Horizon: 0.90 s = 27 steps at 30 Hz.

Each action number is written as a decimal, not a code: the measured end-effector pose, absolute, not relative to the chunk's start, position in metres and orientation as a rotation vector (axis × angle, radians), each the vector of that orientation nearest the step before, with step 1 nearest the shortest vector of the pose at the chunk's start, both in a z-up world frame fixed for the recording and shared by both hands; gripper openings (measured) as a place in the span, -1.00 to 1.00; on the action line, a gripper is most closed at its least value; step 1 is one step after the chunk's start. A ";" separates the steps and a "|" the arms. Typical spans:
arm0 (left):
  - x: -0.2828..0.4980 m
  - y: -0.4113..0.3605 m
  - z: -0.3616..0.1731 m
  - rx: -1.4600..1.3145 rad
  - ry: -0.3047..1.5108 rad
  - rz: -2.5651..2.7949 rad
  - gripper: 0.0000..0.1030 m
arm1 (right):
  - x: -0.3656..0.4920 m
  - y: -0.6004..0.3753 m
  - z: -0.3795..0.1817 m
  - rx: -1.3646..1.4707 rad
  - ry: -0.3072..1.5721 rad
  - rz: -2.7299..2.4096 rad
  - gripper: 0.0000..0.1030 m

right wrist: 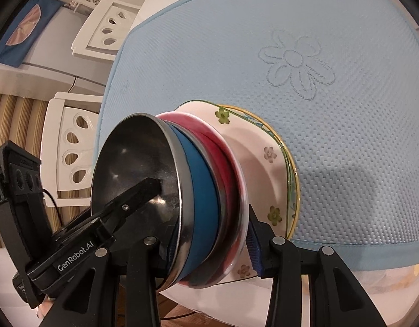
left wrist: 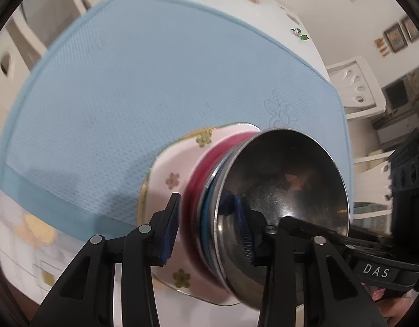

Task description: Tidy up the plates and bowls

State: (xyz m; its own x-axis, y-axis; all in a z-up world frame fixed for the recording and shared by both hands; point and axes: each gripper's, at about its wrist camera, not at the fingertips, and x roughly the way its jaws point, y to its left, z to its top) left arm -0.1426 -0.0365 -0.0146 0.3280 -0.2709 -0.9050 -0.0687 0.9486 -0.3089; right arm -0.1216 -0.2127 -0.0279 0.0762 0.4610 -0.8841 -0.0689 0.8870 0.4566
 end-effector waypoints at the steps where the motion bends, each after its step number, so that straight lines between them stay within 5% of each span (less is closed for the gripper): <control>1: -0.145 -0.036 -0.010 -0.305 1.220 -0.138 -0.31 | -0.124 -0.213 -0.023 0.305 1.428 0.402 -0.23; 10: -0.190 -0.015 0.038 -0.200 1.105 -0.118 -0.11 | -0.176 -0.228 0.029 0.149 1.205 0.406 -0.18; 12: -0.200 -0.016 0.039 -0.152 1.089 -0.100 0.16 | -0.187 -0.219 0.032 0.103 1.165 0.429 0.36; 14: -0.205 -0.016 0.039 -0.140 1.054 -0.097 0.99 | -0.199 -0.207 0.038 0.015 1.085 0.432 0.98; 17: -0.202 -0.018 0.028 -0.115 1.107 -0.102 0.99 | -0.209 -0.198 0.045 -0.055 0.956 0.409 1.00; 27: -0.205 -0.019 0.022 -0.121 1.119 -0.089 0.99 | -0.206 -0.190 0.030 -0.060 1.012 0.383 1.00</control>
State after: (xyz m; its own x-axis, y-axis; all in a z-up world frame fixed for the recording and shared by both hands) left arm -0.2053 -0.0185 0.0219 0.4344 -0.1321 -0.8910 0.0103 0.9898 -0.1418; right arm -0.2056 -0.1900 0.0303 0.4701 0.2848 -0.8354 -0.3394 0.9321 0.1267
